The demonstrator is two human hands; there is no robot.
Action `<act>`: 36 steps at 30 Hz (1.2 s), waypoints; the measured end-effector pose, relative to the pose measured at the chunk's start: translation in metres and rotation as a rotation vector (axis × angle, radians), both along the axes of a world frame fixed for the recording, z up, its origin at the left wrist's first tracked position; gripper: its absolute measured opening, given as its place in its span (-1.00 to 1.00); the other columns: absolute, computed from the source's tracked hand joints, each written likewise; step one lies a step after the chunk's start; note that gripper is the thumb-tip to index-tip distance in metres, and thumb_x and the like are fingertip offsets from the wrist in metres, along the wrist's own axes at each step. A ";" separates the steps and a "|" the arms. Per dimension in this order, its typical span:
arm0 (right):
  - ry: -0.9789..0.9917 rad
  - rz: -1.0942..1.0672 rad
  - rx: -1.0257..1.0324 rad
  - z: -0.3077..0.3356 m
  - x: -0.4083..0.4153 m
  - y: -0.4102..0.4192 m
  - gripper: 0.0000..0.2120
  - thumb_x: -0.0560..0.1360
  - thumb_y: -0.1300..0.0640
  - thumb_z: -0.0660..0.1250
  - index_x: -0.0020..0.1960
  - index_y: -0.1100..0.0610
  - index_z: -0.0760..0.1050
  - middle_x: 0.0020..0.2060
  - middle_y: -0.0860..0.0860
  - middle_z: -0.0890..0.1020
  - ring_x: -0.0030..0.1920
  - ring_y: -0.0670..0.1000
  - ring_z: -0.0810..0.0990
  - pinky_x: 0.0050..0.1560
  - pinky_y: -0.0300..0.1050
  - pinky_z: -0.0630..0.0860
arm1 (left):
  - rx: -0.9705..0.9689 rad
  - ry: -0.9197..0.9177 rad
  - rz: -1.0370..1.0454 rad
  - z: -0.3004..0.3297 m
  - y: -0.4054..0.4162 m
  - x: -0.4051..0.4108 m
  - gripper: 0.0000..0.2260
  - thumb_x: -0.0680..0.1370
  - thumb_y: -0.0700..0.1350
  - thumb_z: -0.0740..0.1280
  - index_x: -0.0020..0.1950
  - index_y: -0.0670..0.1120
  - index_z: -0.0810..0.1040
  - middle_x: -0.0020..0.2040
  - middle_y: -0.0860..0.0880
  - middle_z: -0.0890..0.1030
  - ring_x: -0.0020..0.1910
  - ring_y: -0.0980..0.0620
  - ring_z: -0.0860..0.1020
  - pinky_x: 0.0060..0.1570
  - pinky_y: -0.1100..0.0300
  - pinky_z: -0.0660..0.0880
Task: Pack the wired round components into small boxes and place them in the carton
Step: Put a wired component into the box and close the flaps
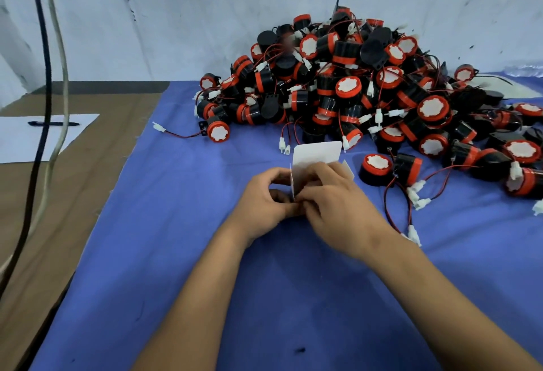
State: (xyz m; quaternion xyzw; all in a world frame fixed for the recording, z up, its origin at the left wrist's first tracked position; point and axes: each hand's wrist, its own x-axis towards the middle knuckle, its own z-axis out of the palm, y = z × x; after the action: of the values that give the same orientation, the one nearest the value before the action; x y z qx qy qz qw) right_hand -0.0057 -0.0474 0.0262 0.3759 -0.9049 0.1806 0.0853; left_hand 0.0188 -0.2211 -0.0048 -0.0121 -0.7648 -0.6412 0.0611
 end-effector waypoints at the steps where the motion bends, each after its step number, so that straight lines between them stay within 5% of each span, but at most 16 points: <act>1: -0.007 -0.022 0.067 0.003 0.000 -0.004 -0.73 0.62 0.13 0.21 0.07 0.04 0.70 0.21 -0.03 0.46 0.25 0.04 0.30 0.33 -0.09 0.33 | -0.009 0.002 -0.005 0.000 0.000 0.000 -0.61 0.45 -0.38 0.55 0.23 -0.14 0.61 0.06 -0.07 0.71 -0.19 -0.02 0.58 -0.06 0.03 0.64; 4: -0.005 -0.031 0.204 0.016 -0.004 -0.013 -0.74 0.58 0.10 0.20 0.03 0.04 0.68 0.18 -0.01 0.42 0.19 0.05 0.29 0.29 -0.07 0.32 | -0.009 -0.002 -0.017 -0.001 -0.001 -0.001 -0.60 0.46 -0.41 0.51 0.24 -0.14 0.61 0.02 -0.05 0.70 -0.21 0.01 0.57 -0.13 0.12 0.62; 7: -0.041 -0.033 0.108 0.020 -0.004 -0.010 -0.76 0.59 0.13 0.22 0.04 0.03 0.68 0.12 -0.02 0.45 0.08 -0.02 0.31 0.15 -0.16 0.36 | 0.000 -0.002 -0.013 -0.001 -0.001 -0.001 -0.61 0.44 -0.39 0.54 0.21 -0.13 0.61 -0.01 -0.02 0.70 -0.22 0.01 0.57 -0.14 0.11 0.64; 12: -0.044 -0.033 0.274 0.020 -0.005 -0.013 -0.77 0.59 0.10 0.22 0.03 0.07 0.67 0.14 0.00 0.40 0.17 0.03 0.33 0.22 -0.03 0.44 | -0.008 0.006 -0.017 -0.001 -0.001 -0.001 -0.61 0.45 -0.44 0.49 0.21 -0.13 0.62 0.01 -0.07 0.70 -0.22 0.00 0.57 -0.15 0.09 0.60; 15: 0.006 -0.008 -0.105 0.022 -0.010 -0.008 -0.82 0.57 0.16 0.31 0.03 0.11 0.69 0.12 -0.01 0.53 0.13 0.02 0.50 0.09 -0.03 0.53 | -0.011 -0.013 -0.014 -0.003 -0.005 -0.001 -0.62 0.42 -0.37 0.57 0.17 -0.12 0.62 -0.01 -0.12 0.71 -0.21 -0.04 0.57 -0.10 0.03 0.62; 18: 0.306 -0.301 -0.665 0.008 -0.018 0.009 -0.83 0.62 0.15 0.27 0.07 0.13 0.63 0.00 0.00 0.56 -0.03 -0.04 0.52 -0.06 -0.19 0.46 | -0.033 -0.025 0.030 -0.003 -0.011 -0.002 -0.61 0.41 -0.29 0.62 0.17 -0.06 0.62 0.03 -0.12 0.71 -0.19 -0.04 0.59 -0.02 0.01 0.62; 20: 0.011 -0.402 -0.847 -0.009 -0.030 0.018 -0.82 0.66 0.09 0.23 0.10 0.07 0.61 -0.04 -0.01 0.61 -0.17 -0.04 0.57 -0.14 -0.12 0.49 | -0.048 -0.023 0.023 -0.003 -0.009 -0.002 -0.59 0.41 -0.29 0.61 0.19 -0.03 0.61 0.06 -0.05 0.71 -0.17 -0.05 0.59 0.00 0.00 0.63; 23: -0.541 -0.277 -0.865 -0.032 -0.040 0.019 -0.83 0.69 0.05 0.27 0.18 0.03 0.60 -0.11 -0.06 0.67 -0.47 -0.03 0.53 -0.45 -0.11 0.43 | -0.050 -0.021 -0.003 -0.004 -0.005 -0.001 -0.58 0.42 -0.31 0.59 0.21 -0.02 0.61 0.12 0.05 0.70 -0.09 -0.08 0.62 -0.02 -0.01 0.67; 25: -0.581 -0.175 -0.795 -0.041 -0.044 0.020 -0.85 0.68 0.08 0.29 0.15 0.03 0.62 -0.18 -0.11 0.66 -0.50 -0.09 0.49 -0.51 -0.17 0.39 | 0.039 -0.057 -0.016 -0.003 -0.005 -0.001 -0.61 0.44 -0.21 0.57 0.23 -0.03 0.62 0.13 0.04 0.70 -0.07 -0.02 0.64 -0.14 0.15 0.63; 29: -0.634 -0.018 -0.861 -0.039 -0.046 0.023 -0.74 0.66 0.24 0.31 0.27 -0.03 0.58 0.02 -0.05 0.71 -0.26 -0.25 0.64 -0.33 -0.39 0.51 | 0.367 -0.173 0.037 0.000 -0.005 -0.004 -0.78 0.65 -0.07 0.36 0.25 -0.09 0.65 -0.06 -0.03 0.67 -0.28 0.04 0.51 -0.34 0.24 0.51; 31: -0.663 0.055 -0.882 -0.039 -0.043 0.022 -0.70 0.66 0.27 0.29 0.31 -0.02 0.56 0.08 0.03 0.70 -0.12 -0.01 0.72 -0.16 -0.22 0.63 | 0.235 -0.140 0.092 -0.003 -0.001 -0.005 -0.84 0.68 -0.17 0.32 0.18 -0.04 0.67 -0.19 0.03 0.64 -0.37 0.07 0.47 -0.43 0.26 0.46; 33: -0.654 0.077 -0.859 -0.041 -0.041 0.021 -0.76 0.68 0.24 0.28 0.24 -0.02 0.59 -0.06 0.14 0.70 -0.23 0.23 0.62 -0.23 -0.03 0.60 | 0.105 -0.071 0.099 -0.007 0.006 -0.006 -0.79 0.66 -0.25 0.34 0.14 0.03 0.68 -0.22 0.09 0.65 -0.44 0.13 0.46 -0.48 0.30 0.41; 36: -0.611 0.083 -0.765 -0.041 -0.043 0.026 -0.82 0.68 0.17 0.30 0.15 -0.07 0.61 -0.36 0.06 0.53 -0.43 0.02 0.37 -0.39 -0.12 0.38 | 0.064 0.031 0.157 -0.009 0.012 -0.007 -0.71 0.63 -0.33 0.32 0.07 0.04 0.71 -0.20 0.16 0.69 -0.39 0.22 0.57 -0.41 0.40 0.45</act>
State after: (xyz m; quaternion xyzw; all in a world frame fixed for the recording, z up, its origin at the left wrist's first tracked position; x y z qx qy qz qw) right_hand -0.0483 -0.0219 -0.0151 0.2833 -0.7416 0.6052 -0.0596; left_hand 0.0118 -0.2094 -0.0135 0.0401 -0.7414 -0.6584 0.1234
